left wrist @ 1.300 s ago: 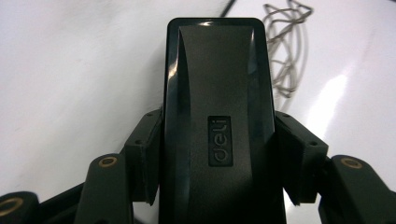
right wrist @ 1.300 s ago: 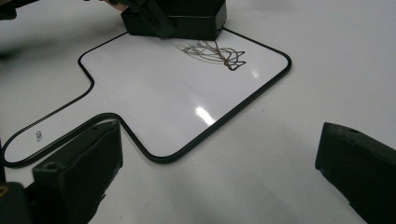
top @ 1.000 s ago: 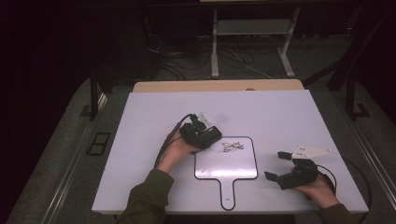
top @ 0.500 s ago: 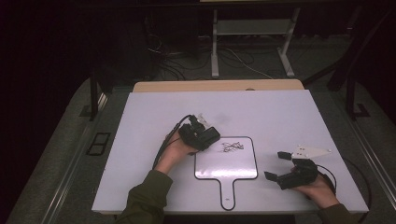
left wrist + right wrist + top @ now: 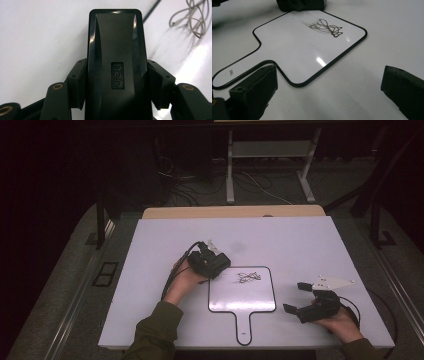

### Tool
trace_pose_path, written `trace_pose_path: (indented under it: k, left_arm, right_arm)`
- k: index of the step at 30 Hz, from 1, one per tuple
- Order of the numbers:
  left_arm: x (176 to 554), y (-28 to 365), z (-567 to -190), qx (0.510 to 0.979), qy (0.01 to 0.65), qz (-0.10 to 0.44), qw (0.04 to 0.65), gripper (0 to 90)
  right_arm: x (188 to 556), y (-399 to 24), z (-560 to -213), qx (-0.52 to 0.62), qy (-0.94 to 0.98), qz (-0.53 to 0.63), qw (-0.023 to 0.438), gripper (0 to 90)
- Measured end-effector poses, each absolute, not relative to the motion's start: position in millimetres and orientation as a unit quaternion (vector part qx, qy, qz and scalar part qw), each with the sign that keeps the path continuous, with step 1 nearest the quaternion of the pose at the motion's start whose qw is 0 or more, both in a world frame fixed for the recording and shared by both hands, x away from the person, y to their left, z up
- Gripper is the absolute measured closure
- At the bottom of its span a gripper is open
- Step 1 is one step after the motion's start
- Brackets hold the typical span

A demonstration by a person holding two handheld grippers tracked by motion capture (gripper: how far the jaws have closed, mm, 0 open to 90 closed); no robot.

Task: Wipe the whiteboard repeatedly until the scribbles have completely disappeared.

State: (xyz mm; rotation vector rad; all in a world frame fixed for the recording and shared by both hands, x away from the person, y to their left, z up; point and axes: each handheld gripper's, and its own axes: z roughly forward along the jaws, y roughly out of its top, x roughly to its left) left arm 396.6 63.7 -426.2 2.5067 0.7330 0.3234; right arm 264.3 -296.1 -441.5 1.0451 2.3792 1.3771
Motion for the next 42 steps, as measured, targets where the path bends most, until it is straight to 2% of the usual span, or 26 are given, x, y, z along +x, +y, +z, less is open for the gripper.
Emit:
trace_pose_path:
  k: [6,19,25,33,42]
  left_arm:
    - [382.5,60.7,-425.9,0.928,0.254,0.102,0.254,39.2]
    - [395.2,66.4,-426.5,0.919,0.273,0.137,0.248,39.3]
    - [382.7,65.6,-425.3,0.928,0.257,0.11,0.246,39.3]
    - [392.2,78.6,-426.1,0.919,0.282,0.12,0.249,39.3]
    - [383.4,71.0,-424.9,0.929,0.256,0.111,0.242,39.3]
  right_arm:
    - [263.9,-295.9,-441.3,0.354,0.805,0.466,0.101,0.0]
    - [264.1,-295.8,-441.5,0.353,0.806,0.465,0.101,0.0]
    - [264.3,-296.0,-441.4,0.354,0.805,0.466,0.101,0.0]
    - [263.5,-296.5,-441.0,0.354,0.804,0.466,0.101,0.0]
    - [264.5,-295.7,-441.6,0.352,0.806,0.465,0.102,0.0]
